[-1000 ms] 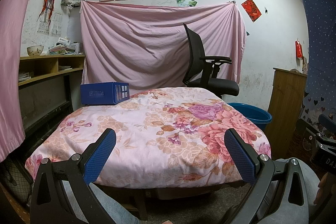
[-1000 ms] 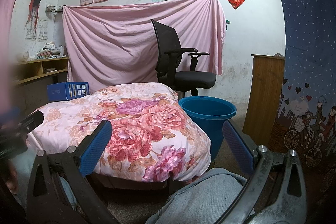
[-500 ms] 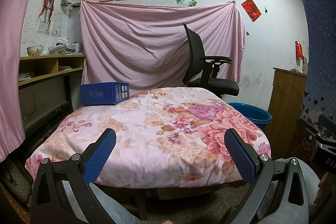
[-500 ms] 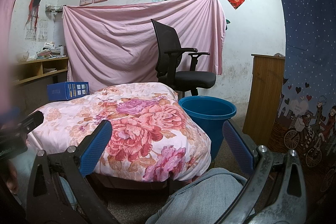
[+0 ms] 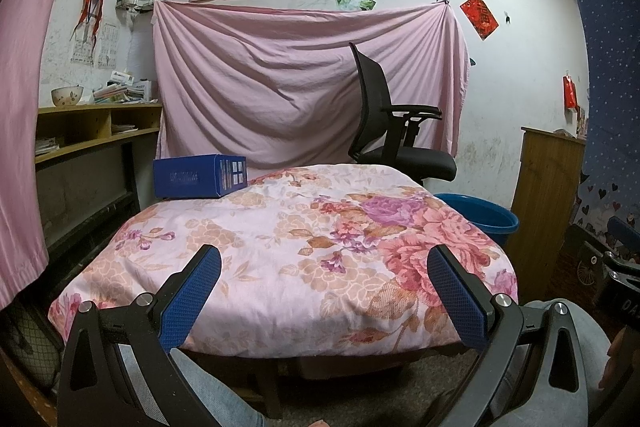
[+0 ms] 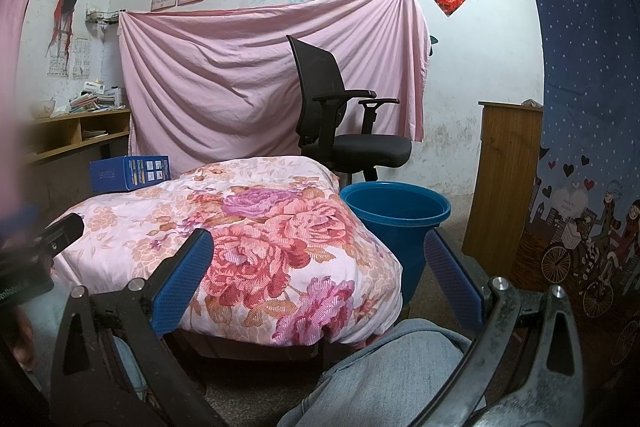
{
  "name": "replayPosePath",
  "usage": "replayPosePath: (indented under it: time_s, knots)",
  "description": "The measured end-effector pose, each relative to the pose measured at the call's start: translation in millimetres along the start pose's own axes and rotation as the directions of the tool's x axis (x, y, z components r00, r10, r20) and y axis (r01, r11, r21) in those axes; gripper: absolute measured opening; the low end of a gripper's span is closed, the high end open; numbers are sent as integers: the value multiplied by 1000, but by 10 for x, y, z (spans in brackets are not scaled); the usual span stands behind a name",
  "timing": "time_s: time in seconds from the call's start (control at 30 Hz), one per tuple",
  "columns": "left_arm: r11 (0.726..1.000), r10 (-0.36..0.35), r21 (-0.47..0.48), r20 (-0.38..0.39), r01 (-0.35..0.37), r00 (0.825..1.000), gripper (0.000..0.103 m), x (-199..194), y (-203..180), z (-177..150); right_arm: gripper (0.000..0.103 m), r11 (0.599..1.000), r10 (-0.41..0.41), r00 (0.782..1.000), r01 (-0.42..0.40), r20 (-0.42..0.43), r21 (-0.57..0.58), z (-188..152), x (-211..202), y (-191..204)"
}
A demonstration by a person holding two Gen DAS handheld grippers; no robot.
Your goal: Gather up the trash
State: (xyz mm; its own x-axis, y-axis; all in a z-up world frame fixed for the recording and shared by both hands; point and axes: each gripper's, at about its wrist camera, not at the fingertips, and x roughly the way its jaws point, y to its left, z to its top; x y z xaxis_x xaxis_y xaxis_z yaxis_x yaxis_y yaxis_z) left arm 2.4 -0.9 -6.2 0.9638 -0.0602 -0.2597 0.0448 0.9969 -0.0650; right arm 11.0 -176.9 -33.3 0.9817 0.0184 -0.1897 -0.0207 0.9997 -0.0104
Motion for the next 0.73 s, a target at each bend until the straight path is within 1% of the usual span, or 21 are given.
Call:
replayPosePath:
  time_s: [0.13,0.3,0.53,0.73]
  knots:
    - [1000,-4,4,-3,4,1000,101,6,0,-3,103,1000,0,1000,0,0,1,-3,-3,6]
    - [1000,-7,10,-27,7,1000,101,48,18,-24,103,1000,0,1000,0,-1,2,-2,-3,3]
    - [999,2,37,-24,-1,1000,101,62,9,-40,103,1000,0,1000,0,-3,5,-27,-11,13]
    - [999,1,39,-26,0,1000,101,81,8,-33,103,1000,-1,1000,1,-4,7,-33,-10,16]
